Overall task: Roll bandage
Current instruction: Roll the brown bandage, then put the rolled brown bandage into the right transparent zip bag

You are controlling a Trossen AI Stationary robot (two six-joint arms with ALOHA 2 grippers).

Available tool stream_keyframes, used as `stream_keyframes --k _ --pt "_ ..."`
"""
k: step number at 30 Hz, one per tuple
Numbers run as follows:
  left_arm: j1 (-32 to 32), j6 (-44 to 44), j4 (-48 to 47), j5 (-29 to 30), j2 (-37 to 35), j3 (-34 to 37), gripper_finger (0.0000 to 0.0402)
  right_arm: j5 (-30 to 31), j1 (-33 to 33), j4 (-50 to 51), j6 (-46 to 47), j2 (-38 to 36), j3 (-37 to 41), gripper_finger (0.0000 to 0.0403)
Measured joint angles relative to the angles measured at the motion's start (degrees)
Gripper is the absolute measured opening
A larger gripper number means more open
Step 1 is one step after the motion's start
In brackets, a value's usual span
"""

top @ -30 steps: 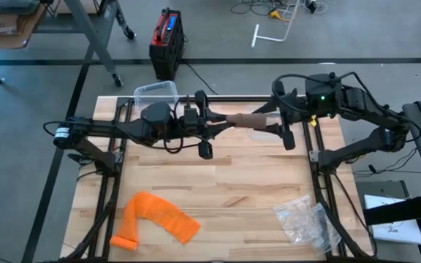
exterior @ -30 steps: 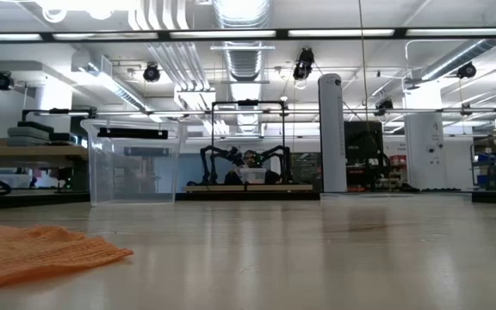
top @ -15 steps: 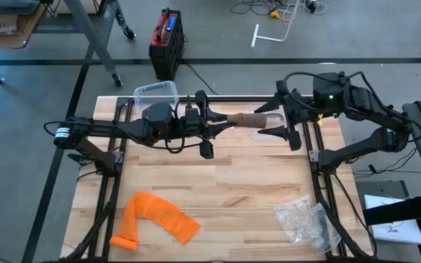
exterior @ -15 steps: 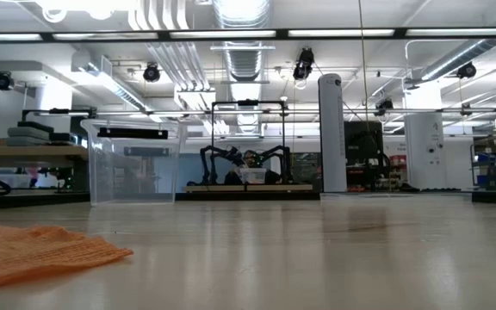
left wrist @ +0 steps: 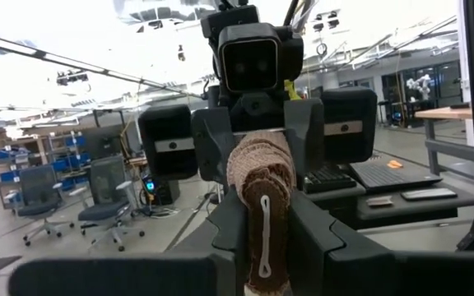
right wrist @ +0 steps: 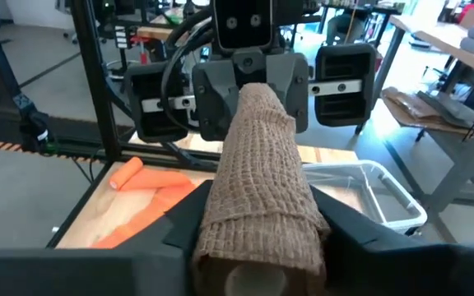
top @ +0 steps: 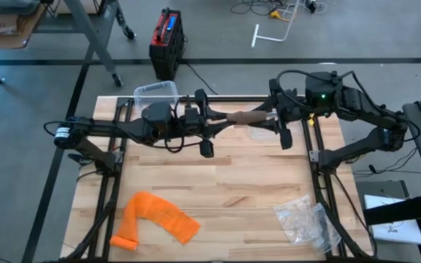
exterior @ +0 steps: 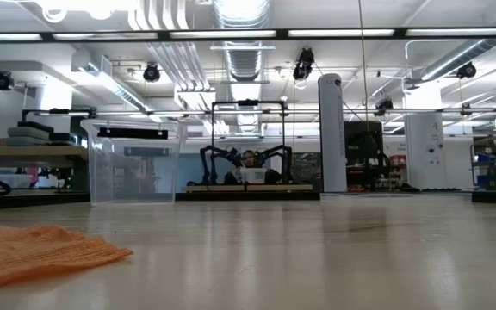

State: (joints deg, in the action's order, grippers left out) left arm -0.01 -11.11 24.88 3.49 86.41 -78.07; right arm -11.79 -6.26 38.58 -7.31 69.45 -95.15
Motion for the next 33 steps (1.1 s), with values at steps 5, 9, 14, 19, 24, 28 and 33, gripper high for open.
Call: stream_keyframes --k 5,9,14,19,24,28,33 --pt "-0.05 -0.27 -0.72 2.08 -0.10 -0.01 0.0086 0.22 -0.01 0.31 -0.02 -0.24 0.06 0.0087" --pt "-0.11 -4.00 -9.07 8.49 -3.70 0.01 0.0140 1.75 -0.09 1.90 -0.01 -0.33 0.07 0.0081" --pt "-0.17 -4.04 -23.00 10.97 -10.48 0.09 0.0213 6.32 0.02 12.64 3.41 -1.41 0.25 0.0087" --pt "-1.31 -0.80 -22.59 6.58 -13.09 8.06 0.0257 7.51 1.52 23.70 13.16 -1.11 2.76 0.0078" --pt "-2.47 2.77 -8.04 -6.83 -10.92 18.91 0.0259 15.53 6.46 36.44 24.92 -1.33 6.05 0.0081" --pt "-3.34 4.65 0.81 -8.74 -4.12 22.08 0.0240 20.66 10.99 43.70 36.35 -1.53 8.78 0.0079" --pt "-3.45 6.24 1.84 -10.52 6.56 15.33 0.0214 20.50 16.79 48.23 47.02 -2.00 11.98 0.0076"
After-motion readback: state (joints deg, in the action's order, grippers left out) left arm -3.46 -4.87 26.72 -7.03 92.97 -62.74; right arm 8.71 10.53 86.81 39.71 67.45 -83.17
